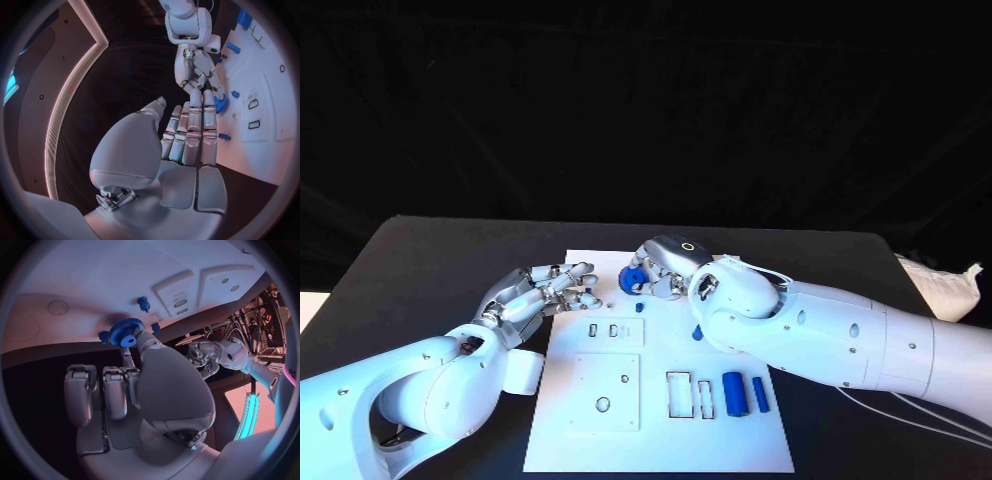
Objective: Assemble the parts on the task board
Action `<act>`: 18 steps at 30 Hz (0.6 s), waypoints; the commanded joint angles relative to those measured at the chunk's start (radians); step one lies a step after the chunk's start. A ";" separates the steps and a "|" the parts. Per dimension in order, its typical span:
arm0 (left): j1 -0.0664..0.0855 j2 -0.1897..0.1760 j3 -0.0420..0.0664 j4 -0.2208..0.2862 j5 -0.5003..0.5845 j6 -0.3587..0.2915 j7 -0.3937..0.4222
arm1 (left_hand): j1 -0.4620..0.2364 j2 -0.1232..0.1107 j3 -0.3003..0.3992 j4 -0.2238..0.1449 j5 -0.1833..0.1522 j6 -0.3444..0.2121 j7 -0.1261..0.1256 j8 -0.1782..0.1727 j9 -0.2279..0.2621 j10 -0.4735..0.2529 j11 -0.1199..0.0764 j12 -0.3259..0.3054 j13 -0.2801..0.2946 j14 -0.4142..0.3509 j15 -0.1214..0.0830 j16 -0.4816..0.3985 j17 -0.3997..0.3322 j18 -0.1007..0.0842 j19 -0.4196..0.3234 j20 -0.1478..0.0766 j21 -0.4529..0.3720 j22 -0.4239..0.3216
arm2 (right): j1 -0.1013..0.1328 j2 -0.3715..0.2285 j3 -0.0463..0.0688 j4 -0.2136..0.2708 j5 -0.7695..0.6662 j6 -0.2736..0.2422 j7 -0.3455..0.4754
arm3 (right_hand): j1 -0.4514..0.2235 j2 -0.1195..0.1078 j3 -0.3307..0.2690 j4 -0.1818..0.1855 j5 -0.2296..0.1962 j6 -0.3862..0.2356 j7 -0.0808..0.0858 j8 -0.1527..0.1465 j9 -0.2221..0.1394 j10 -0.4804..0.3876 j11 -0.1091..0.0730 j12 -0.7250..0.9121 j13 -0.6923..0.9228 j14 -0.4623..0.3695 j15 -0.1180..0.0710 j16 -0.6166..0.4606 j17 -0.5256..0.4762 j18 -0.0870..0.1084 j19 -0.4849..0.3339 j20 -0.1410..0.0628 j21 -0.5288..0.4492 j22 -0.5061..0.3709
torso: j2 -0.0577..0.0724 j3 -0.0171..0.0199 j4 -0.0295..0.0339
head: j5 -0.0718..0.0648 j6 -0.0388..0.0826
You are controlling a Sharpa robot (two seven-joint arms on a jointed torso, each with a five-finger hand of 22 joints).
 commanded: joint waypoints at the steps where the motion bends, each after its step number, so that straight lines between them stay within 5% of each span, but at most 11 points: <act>1: 0.001 0.002 0.001 0.003 -0.004 0.020 0.004 | 0.007 -0.001 0.003 -0.003 -0.004 -0.007 -0.003 -0.007 -0.001 -0.007 0.001 -0.006 -0.002 -0.007 0.002 -0.005 0.001 0.009 -0.007 0.002 -0.004 -0.001 | 0.000 0.010 -0.002 -0.013 -0.029 0.029 -0.020 | -0.010 0.001 0.006 0.000 -0.008 0.046 -0.027 -0.003 0.012 0.080 0.001 -0.006 0.228 0.099 -0.002 0.003 0.237 -0.011 0.028 -0.004 0.004 0.102 | 0.000 0.0001 -0.0016 | 0.003 -0.003; 18: 0.001 0.005 0.001 0.001 -0.004 0.021 0.003 | 0.007 -0.001 0.003 -0.003 -0.004 -0.007 -0.003 -0.007 -0.001 -0.007 0.001 -0.006 -0.002 -0.007 0.002 -0.005 0.001 0.009 -0.007 0.002 -0.004 -0.001 | 0.005 0.045 -0.007 -0.058 -0.068 0.017 -0.066 | -0.034 -0.012 0.021 -0.003 -0.017 0.022 -0.014 -0.032 0.004 0.071 0.011 -0.019 0.218 0.098 0.006 0.001 0.232 -0.011 0.028 0.002 0.004 0.102 | 0.001 0.0021 -0.0035 | 0.004 -0.003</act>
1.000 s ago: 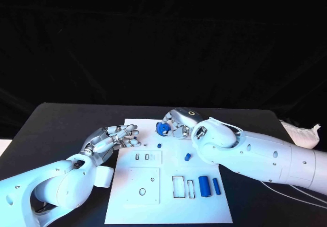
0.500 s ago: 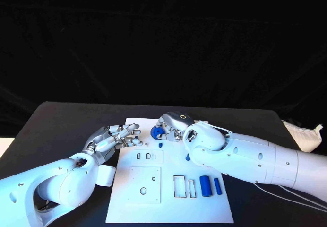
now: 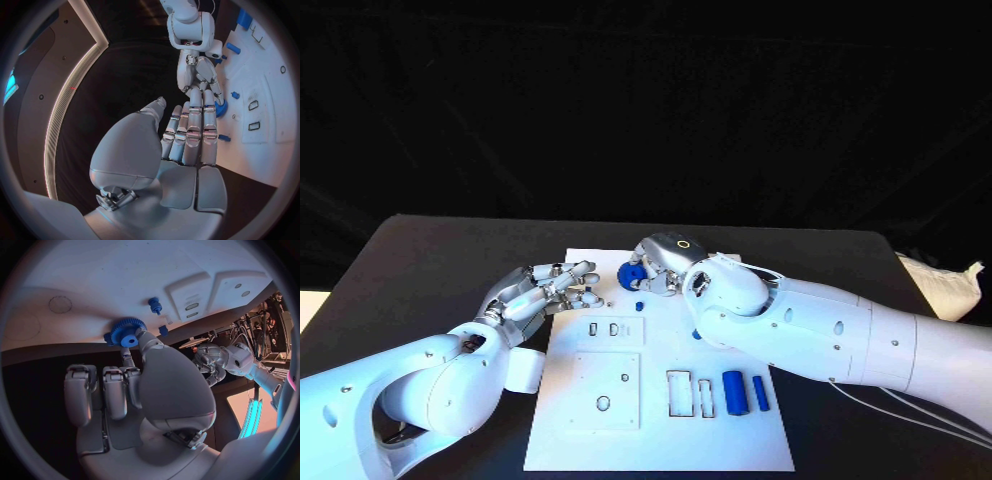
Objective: Assemble the parts on the task board
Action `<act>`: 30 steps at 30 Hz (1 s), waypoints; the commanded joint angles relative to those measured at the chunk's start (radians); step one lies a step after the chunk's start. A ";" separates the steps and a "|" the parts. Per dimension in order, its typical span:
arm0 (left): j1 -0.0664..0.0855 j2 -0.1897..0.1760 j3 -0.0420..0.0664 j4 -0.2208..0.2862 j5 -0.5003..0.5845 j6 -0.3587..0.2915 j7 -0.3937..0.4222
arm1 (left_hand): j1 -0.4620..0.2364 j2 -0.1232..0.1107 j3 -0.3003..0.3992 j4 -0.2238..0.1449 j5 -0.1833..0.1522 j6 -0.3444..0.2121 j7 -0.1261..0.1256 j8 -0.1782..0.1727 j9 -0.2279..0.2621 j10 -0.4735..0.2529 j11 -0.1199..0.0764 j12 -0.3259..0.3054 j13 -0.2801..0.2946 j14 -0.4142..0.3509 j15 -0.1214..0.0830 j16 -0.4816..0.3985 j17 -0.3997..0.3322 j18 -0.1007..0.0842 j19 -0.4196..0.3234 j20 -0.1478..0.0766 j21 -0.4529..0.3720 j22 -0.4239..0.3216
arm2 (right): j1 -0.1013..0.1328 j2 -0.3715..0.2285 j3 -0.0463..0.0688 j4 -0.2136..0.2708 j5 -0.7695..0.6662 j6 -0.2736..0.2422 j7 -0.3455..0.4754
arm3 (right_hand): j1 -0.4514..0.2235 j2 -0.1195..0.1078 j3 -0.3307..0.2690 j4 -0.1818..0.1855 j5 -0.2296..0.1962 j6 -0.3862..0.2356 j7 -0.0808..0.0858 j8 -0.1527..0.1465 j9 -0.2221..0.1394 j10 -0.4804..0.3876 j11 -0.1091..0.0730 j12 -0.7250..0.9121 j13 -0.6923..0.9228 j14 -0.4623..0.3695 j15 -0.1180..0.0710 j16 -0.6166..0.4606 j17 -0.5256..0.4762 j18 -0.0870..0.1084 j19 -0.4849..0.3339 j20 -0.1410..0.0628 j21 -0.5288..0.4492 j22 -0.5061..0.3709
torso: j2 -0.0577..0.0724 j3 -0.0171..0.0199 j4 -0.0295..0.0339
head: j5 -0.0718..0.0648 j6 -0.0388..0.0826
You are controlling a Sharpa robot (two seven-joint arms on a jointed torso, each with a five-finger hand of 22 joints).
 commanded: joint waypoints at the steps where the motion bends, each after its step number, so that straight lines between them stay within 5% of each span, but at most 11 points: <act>1: 0.001 0.003 0.001 0.001 -0.004 0.020 0.004 | 0.007 -0.001 0.003 -0.003 -0.004 -0.007 -0.003 -0.007 -0.001 -0.008 0.001 -0.006 -0.001 -0.007 0.002 -0.005 0.001 0.009 -0.007 0.002 -0.004 -0.001 | -0.002 0.003 -0.001 -0.004 -0.030 0.009 -0.034 | -0.009 -0.003 0.006 -0.001 -0.006 0.017 -0.010 -0.007 0.002 0.071 0.008 -0.007 0.217 0.098 0.007 0.001 0.232 -0.011 0.029 0.003 0.004 0.103 | 0.000 0.0004 -0.0008 | 0.001 0.000; 8: 0.001 0.004 0.001 0.001 -0.004 0.020 0.003 | 0.007 -0.001 0.003 -0.003 -0.004 -0.007 -0.003 -0.007 -0.001 -0.008 0.001 -0.006 -0.001 -0.007 0.002 -0.005 0.001 0.009 -0.007 0.002 -0.004 -0.001 | 0.002 0.010 -0.001 -0.012 -0.020 0.025 -0.028 | -0.049 -0.035 -0.001 0.007 -0.054 -0.033 0.010 -0.051 -0.007 0.047 0.026 -0.044 0.188 0.097 0.022 -0.001 0.229 -0.011 0.027 0.016 0.002 0.101 | -0.001 -0.0004 -0.0002 | -0.002 0.001; 13: 0.001 0.003 0.001 0.001 -0.004 0.020 0.003 | 0.007 -0.001 0.003 -0.003 -0.004 -0.007 -0.003 -0.007 -0.001 -0.008 0.001 -0.006 -0.001 -0.007 0.002 -0.005 0.001 0.009 -0.007 0.002 -0.004 -0.001 | 0.003 0.011 -0.001 -0.014 -0.002 0.053 -0.020 | -0.121 -0.076 -0.059 0.059 -0.083 -0.090 0.025 -0.066 -0.009 0.028 0.042 -0.073 0.164 0.095 0.037 -0.004 0.224 -0.010 0.025 0.031 0.001 0.098 | 0.000 -0.0003 -0.0001 | -0.001 0.000; 21: 0.001 0.002 0.001 0.002 -0.004 0.019 0.002 | 0.007 -0.001 0.006 -0.006 -0.004 -0.007 -0.003 -0.007 -0.001 -0.009 0.001 -0.005 -0.001 -0.009 0.002 -0.006 0.004 0.010 -0.008 0.003 -0.004 -0.002 | 0.004 0.007 -0.001 -0.014 0.046 0.085 -0.012 | -0.144 -0.062 -0.084 0.110 -0.071 -0.058 0.018 -0.053 -0.001 0.044 0.037 -0.048 0.185 0.096 0.035 -0.002 0.228 -0.011 0.028 0.033 0.003 0.105 | 0.000 -0.0001 -0.0002 | -0.001 0.001; 25: 0.001 0.001 0.001 0.002 -0.004 0.019 0.002 | 0.007 -0.001 0.006 -0.006 -0.004 -0.007 -0.003 -0.007 -0.001 -0.009 0.001 -0.005 -0.001 -0.009 0.002 -0.006 0.004 0.010 -0.008 0.003 -0.004 -0.002 | 0.004 -0.009 -0.001 -0.006 0.064 -0.001 0.005 | -0.141 -0.043 -0.082 0.112 -0.028 -0.042 0.013 -0.050 0.001 0.051 0.032 -0.039 0.193 0.097 0.031 0.000 0.231 -0.011 0.029 0.029 0.005 0.107 | 0.000 0.0005 -0.0009 | 0.000 0.002; 30: 0.001 -0.002 0.001 0.002 -0.004 0.019 0.003 | 0.007 -0.001 0.006 -0.006 -0.004 -0.007 -0.003 -0.007 -0.001 -0.009 0.001 -0.005 -0.001 -0.009 0.002 -0.006 0.004 0.010 -0.008 0.003 -0.004 -0.002 | 0.004 -0.076 0.006 0.034 0.143 -0.146 0.143 | -0.119 -0.027 -0.073 0.099 -0.023 -0.046 0.014 -0.057 -0.002 0.047 0.032 -0.045 0.189 0.096 0.030 -0.004 0.224 -0.011 0.029 0.027 0.004 0.106 | -0.001 0.0018 -0.0042 | 0.002 0.005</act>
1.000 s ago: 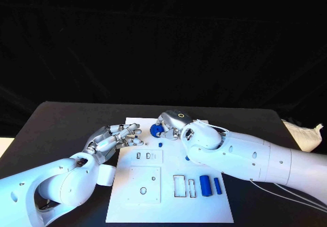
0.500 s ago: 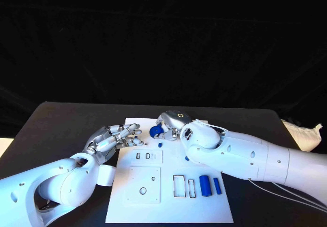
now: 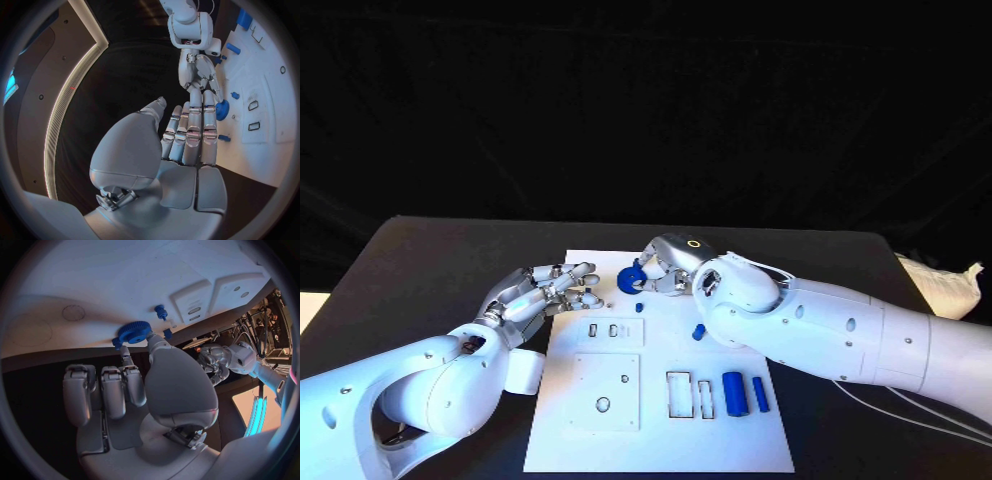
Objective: Assemble the parts on the task board
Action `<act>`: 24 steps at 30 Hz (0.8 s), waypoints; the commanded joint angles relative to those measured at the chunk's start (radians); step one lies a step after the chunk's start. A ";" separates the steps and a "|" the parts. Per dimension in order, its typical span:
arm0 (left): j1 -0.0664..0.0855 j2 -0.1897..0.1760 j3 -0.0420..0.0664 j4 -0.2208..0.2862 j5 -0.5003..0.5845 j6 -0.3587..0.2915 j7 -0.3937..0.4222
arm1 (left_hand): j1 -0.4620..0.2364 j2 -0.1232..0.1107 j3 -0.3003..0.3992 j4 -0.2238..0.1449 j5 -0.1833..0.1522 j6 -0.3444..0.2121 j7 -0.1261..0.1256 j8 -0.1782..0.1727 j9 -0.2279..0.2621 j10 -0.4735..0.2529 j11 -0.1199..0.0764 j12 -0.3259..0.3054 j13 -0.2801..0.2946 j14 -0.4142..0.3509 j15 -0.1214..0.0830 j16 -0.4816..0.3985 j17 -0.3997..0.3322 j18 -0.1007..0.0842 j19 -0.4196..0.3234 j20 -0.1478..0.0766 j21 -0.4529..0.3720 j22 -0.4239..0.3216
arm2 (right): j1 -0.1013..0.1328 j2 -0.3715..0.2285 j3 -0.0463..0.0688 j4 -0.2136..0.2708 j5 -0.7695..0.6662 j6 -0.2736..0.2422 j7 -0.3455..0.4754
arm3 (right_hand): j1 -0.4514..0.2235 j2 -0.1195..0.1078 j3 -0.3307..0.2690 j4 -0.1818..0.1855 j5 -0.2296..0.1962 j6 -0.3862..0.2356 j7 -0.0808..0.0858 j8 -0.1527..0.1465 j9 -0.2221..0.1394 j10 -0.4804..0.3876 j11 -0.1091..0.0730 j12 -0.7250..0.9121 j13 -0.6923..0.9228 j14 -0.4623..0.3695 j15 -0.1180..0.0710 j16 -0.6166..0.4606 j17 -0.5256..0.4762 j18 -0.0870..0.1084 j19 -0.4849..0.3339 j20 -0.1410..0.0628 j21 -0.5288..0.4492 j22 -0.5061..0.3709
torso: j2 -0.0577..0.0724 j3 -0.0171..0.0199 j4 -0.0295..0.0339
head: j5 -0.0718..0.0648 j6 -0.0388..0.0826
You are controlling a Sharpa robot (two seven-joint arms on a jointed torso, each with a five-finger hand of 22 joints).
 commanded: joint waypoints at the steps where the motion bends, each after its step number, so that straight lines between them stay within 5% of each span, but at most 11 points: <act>1: 0.001 -0.001 0.001 0.002 -0.004 0.018 0.004 | 0.007 -0.001 0.002 -0.002 -0.004 -0.004 0.000 -0.007 -0.001 -0.009 0.001 -0.005 -0.001 -0.005 -0.002 -0.006 0.001 0.010 -0.005 -0.001 -0.004 -0.001 | 0.001 -0.053 0.010 0.032 0.105 -0.153 0.166 | 0.012 0.018 0.010 -0.013 -0.004 0.000 0.003 -0.005 -0.002 0.048 -0.003 -0.003 0.190 0.096 -0.002 -0.003 0.226 -0.011 0.029 0.002 0.005 0.107 | -0.001 0.0013 -0.0037 | 0.002 0.003; 5: 0.001 -0.004 0.001 0.001 -0.004 0.018 0.005 | 0.007 -0.002 0.002 -0.002 -0.004 -0.004 0.000 -0.007 -0.001 -0.009 0.002 -0.005 -0.001 -0.005 -0.002 -0.006 0.001 0.010 -0.005 -0.001 -0.004 -0.001 | 0.004 -0.138 0.022 0.072 0.214 -0.154 0.283 | 0.041 0.021 0.015 -0.036 -0.004 -0.001 0.004 -0.007 -0.003 0.045 -0.002 -0.007 0.187 0.096 -0.001 -0.002 0.228 -0.012 0.029 0.003 0.005 0.109 | -0.003 0.0033 -0.0107 | 0.000 0.009; 10: 0.001 -0.002 0.000 -0.005 -0.006 0.020 0.005 | 0.007 -0.002 0.002 -0.002 -0.004 -0.004 0.000 -0.007 -0.001 -0.009 0.002 -0.005 -0.001 -0.005 -0.002 -0.006 0.001 0.010 -0.005 -0.001 -0.004 -0.001 | 0.007 -0.245 0.031 0.092 0.358 -0.069 0.372 | 0.071 0.016 0.017 -0.066 0.001 -0.003 0.006 -0.008 -0.004 0.040 -0.001 -0.014 0.183 0.096 -0.001 -0.002 0.228 -0.012 0.029 0.003 0.005 0.109 | -0.008 0.0093 -0.0235 | 0.003 0.013; 14: 0.000 0.003 0.000 -0.015 -0.008 0.022 0.006 | 0.007 -0.002 0.002 -0.002 -0.004 -0.004 0.000 -0.007 -0.001 -0.009 0.002 -0.005 -0.001 -0.005 -0.002 -0.006 0.001 0.010 -0.005 -0.001 -0.004 -0.001 | 0.007 -0.305 0.033 0.069 0.420 0.001 0.413 | 0.089 0.010 0.014 -0.088 -0.003 -0.008 0.008 -0.009 -0.005 0.023 0.000 -0.040 0.163 0.092 0.000 -0.011 0.211 -0.003 0.011 0.003 -0.012 0.070 | -0.011 0.0155 -0.0358 | 0.003 0.014; 17: -0.001 0.006 0.000 -0.023 -0.009 0.025 0.006 | 0.007 -0.002 0.002 -0.002 -0.004 -0.004 0.000 -0.007 -0.001 -0.009 0.002 -0.005 -0.001 -0.005 -0.002 -0.006 0.001 0.010 -0.005 -0.001 -0.004 -0.001 | 0.001 -0.341 0.034 0.035 0.464 0.039 0.443 | 0.096 0.010 0.007 -0.101 -0.010 -0.025 0.009 -0.009 -0.006 -0.033 0.001 -0.124 0.101 0.074 -0.001 -0.047 0.146 0.028 -0.059 0.001 -0.086 -0.082 | -0.012 0.0216 -0.0452 | 0.005 0.016; 20: -0.002 0.009 -0.001 -0.030 -0.010 0.028 0.006 | 0.007 -0.002 0.002 -0.002 -0.004 -0.004 0.000 -0.007 -0.001 -0.009 0.002 -0.005 -0.001 -0.005 -0.002 -0.006 0.001 0.010 -0.005 -0.001 -0.004 -0.001 | -0.005 -0.358 0.034 0.013 0.493 0.049 0.455 | 0.100 0.013 0.000 -0.110 -0.008 -0.033 0.008 -0.008 -0.005 -0.059 -0.001 -0.171 0.066 0.063 -0.004 -0.076 0.103 0.042 -0.083 -0.002 -0.134 -0.160 | -0.012 0.0266 -0.0501 | 0.005 0.017; 24: -0.003 0.013 -0.001 -0.037 -0.011 0.031 0.006 | 0.007 -0.002 0.002 -0.002 -0.004 -0.004 0.000 -0.007 -0.001 -0.009 0.002 -0.005 -0.001 -0.005 -0.002 -0.006 0.001 0.010 -0.005 -0.001 -0.004 -0.001 | -0.013 -0.374 0.034 -0.006 0.510 0.057 0.463 | 0.100 0.013 -0.004 -0.113 -0.006 -0.032 0.007 -0.007 -0.005 -0.044 -0.002 -0.151 0.080 0.070 -0.006 -0.065 0.125 0.037 -0.069 -0.004 -0.129 -0.143 | -0.010 0.0307 -0.0527 | 0.002 0.017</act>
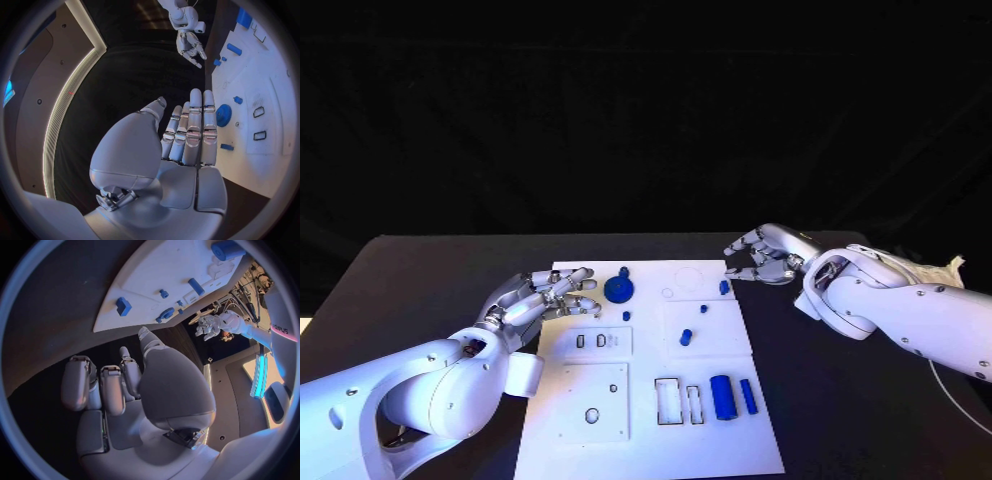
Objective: Assemble the parts on the task board
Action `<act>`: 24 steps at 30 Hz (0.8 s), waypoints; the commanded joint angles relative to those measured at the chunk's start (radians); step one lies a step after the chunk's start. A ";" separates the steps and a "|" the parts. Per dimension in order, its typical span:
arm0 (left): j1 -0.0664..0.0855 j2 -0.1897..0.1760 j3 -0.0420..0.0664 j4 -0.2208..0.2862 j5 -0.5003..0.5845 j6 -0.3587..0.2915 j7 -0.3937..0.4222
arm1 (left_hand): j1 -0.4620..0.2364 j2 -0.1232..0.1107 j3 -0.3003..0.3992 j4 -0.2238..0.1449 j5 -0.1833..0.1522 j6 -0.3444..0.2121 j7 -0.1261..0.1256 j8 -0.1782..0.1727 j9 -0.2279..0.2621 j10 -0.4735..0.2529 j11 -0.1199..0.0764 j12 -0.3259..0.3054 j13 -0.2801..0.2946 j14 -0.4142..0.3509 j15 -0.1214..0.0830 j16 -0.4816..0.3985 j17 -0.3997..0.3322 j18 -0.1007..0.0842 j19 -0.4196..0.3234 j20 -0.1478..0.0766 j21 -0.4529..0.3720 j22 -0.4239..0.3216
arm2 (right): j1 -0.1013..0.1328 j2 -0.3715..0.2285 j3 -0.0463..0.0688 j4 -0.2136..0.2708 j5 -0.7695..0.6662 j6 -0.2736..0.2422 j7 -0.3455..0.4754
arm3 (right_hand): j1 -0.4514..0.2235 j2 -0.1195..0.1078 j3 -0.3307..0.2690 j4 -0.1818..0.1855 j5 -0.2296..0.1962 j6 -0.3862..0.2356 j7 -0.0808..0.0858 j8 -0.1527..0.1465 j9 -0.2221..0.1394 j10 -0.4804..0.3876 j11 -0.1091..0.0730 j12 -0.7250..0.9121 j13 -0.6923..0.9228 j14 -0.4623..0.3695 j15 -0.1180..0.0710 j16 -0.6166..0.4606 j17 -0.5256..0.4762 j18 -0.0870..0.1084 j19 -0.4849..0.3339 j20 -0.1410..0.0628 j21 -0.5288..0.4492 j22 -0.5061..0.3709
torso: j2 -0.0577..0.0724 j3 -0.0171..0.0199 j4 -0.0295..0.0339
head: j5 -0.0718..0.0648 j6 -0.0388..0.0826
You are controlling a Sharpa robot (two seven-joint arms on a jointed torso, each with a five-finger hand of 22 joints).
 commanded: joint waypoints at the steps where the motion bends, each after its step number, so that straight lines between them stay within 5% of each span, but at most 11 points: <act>1: -0.001 0.005 0.000 -0.004 -0.009 0.027 0.006 | 0.007 -0.002 0.002 -0.002 -0.004 -0.004 0.000 -0.007 -0.001 -0.005 -0.002 -0.005 -0.001 -0.005 -0.002 -0.006 0.001 0.010 -0.005 -0.001 -0.004 -0.001 | -0.007 -0.007 0.000 -0.010 0.063 0.057 0.059 | 0.012 0.001 -0.004 -0.009 0.002 -0.003 0.002 -0.002 0.001 0.024 -0.001 0.036 0.093 0.077 -0.006 0.026 0.148 0.008 0.024 -0.002 0.018 0.041 | 0.001 0.0070 -0.0068 | -0.003 0.001; 15: -0.005 0.012 0.000 -0.017 -0.012 0.032 0.004 | 0.007 -0.002 0.003 -0.003 -0.004 -0.004 0.000 -0.007 0.000 -0.006 -0.002 -0.005 -0.001 -0.006 -0.001 -0.007 0.002 0.010 -0.005 0.000 -0.005 -0.001 | -0.038 0.013 0.000 -0.047 0.022 0.076 0.072 | 0.011 0.002 -0.016 -0.020 0.007 0.008 0.001 0.000 0.003 0.065 0.000 0.104 0.144 0.100 -0.005 0.080 0.243 -0.014 0.076 -0.002 0.074 0.148 | 0.009 0.0160 -0.0045 | 0.003 -0.005; 24: -0.006 0.012 0.000 -0.018 -0.014 0.033 0.004 | 0.007 -0.002 0.003 -0.003 -0.004 -0.004 0.000 -0.007 0.000 -0.006 -0.002 -0.005 -0.001 -0.006 -0.001 -0.007 0.002 0.010 -0.005 0.000 -0.005 -0.001 | -0.048 0.033 0.000 -0.061 0.020 0.076 0.076 | 0.013 0.007 -0.017 -0.024 0.009 0.011 0.000 0.001 0.003 0.071 -0.001 0.114 0.152 0.102 -0.005 0.086 0.254 -0.016 0.082 -0.002 0.081 0.161 | 0.009 0.0151 -0.0048 | 0.006 -0.009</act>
